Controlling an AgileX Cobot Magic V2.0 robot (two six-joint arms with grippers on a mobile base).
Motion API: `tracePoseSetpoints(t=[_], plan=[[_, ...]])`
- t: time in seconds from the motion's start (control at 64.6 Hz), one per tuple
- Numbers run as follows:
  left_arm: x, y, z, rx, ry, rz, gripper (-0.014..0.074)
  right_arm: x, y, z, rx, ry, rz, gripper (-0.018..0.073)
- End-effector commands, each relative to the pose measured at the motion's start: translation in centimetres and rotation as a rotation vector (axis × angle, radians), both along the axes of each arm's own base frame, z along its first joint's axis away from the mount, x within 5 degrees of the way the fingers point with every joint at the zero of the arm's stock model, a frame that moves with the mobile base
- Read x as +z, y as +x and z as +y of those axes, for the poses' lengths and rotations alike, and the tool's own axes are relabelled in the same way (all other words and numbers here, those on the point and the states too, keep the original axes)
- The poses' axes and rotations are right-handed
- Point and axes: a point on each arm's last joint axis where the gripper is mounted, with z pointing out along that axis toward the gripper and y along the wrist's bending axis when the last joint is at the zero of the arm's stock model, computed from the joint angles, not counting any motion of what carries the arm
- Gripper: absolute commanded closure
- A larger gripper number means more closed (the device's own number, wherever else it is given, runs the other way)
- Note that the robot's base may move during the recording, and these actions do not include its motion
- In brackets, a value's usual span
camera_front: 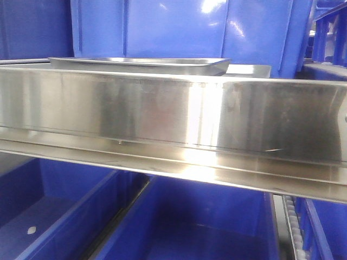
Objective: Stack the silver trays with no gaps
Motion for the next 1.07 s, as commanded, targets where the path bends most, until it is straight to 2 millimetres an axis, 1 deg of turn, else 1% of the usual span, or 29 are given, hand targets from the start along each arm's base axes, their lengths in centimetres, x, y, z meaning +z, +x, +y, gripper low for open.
tracePoseSetpoints(t=[0.0, 0.186, 1.052], plan=[[0.23, -0.06, 0.04, 0.005, -0.014, -0.021, 0.0584, 0.05, -0.06, -0.03, -0.006, -0.002, -0.007, 0.0628], [0.23, -0.06, 0.04, 0.005, -0.014, -0.021, 0.0584, -0.3, -0.05, 0.05, 0.009, -0.005, 0.032, 0.0628], [0.23, -0.06, 0.04, 0.005, -0.014, -0.021, 0.0584, -0.17, -0.05, 0.05, 0.009, -0.004, 0.017, 0.0628]])
